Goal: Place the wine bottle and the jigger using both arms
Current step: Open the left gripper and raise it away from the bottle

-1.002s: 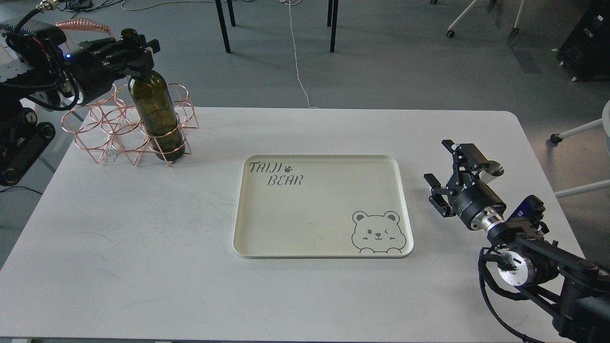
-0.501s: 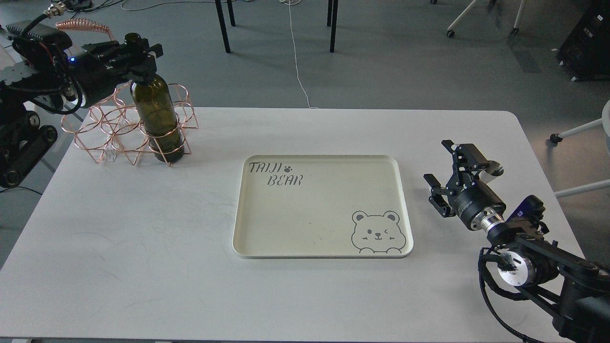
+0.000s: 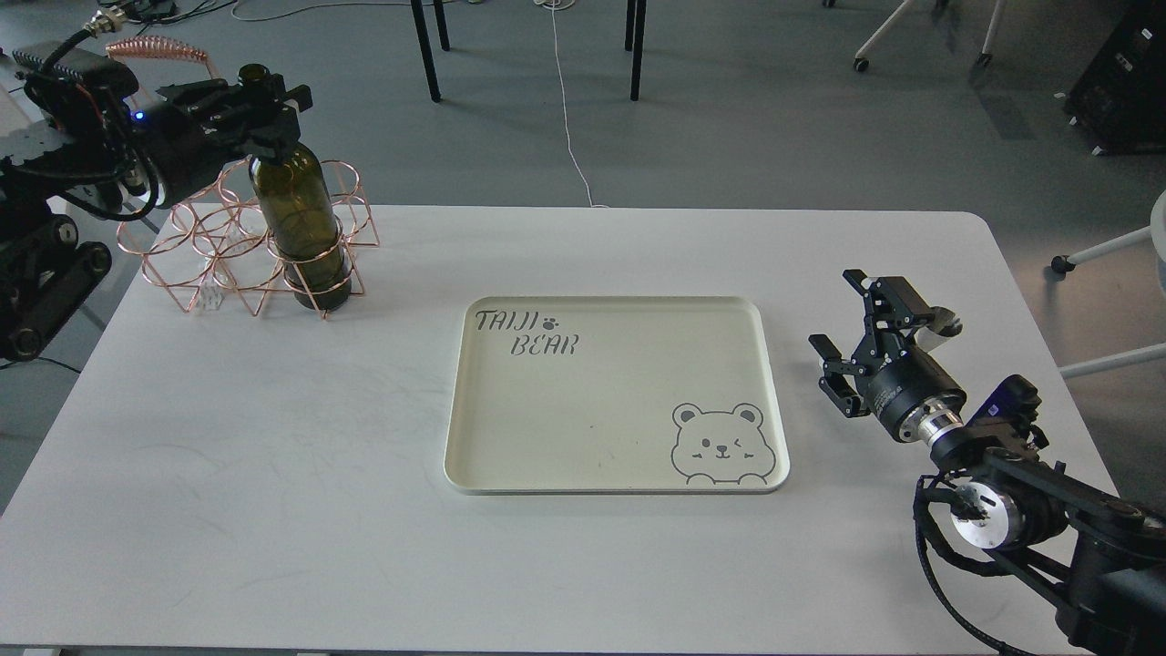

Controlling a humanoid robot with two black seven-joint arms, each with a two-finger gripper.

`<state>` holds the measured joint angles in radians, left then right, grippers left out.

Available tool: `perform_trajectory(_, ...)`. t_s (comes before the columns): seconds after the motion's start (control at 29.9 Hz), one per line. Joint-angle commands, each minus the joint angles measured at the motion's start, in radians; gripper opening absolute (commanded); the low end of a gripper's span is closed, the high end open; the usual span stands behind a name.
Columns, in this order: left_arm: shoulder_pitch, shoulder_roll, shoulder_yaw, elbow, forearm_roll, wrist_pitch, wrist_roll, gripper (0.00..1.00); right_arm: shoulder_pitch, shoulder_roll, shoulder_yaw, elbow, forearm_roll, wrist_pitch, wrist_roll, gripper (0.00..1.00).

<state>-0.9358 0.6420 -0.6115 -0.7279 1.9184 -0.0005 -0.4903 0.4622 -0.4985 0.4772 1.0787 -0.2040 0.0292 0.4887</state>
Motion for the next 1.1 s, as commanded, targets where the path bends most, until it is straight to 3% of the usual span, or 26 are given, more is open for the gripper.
perform_trajectory(0.0, -0.004, 0.001, -0.002, 0.001, -0.002, -0.003, 0.002, 0.99, 0.000, 0.000, 0.000, 0.000, 0.000, 0.000, 0.000, 0.97)
perform_trajectory(0.53, -0.027, 0.016, -0.005, -0.001, -0.010, -0.003, 0.002, 0.99, -0.005, 0.000, 0.000, 0.000, 0.000, 0.000, 0.000, 0.97)
perform_trajectory(0.94, -0.187, 0.218, -0.011, -0.133, -0.019, -0.027, 0.002, 0.99, -0.005, 0.000, 0.006, 0.000, 0.000, 0.000, 0.000, 0.97)
perform_trajectory(1.07, -0.210, 0.235, -0.021, -0.186, -0.171, -0.027, 0.002, 0.99, -0.005, 0.011, 0.011, -0.002, 0.000, 0.000, 0.000, 0.97)
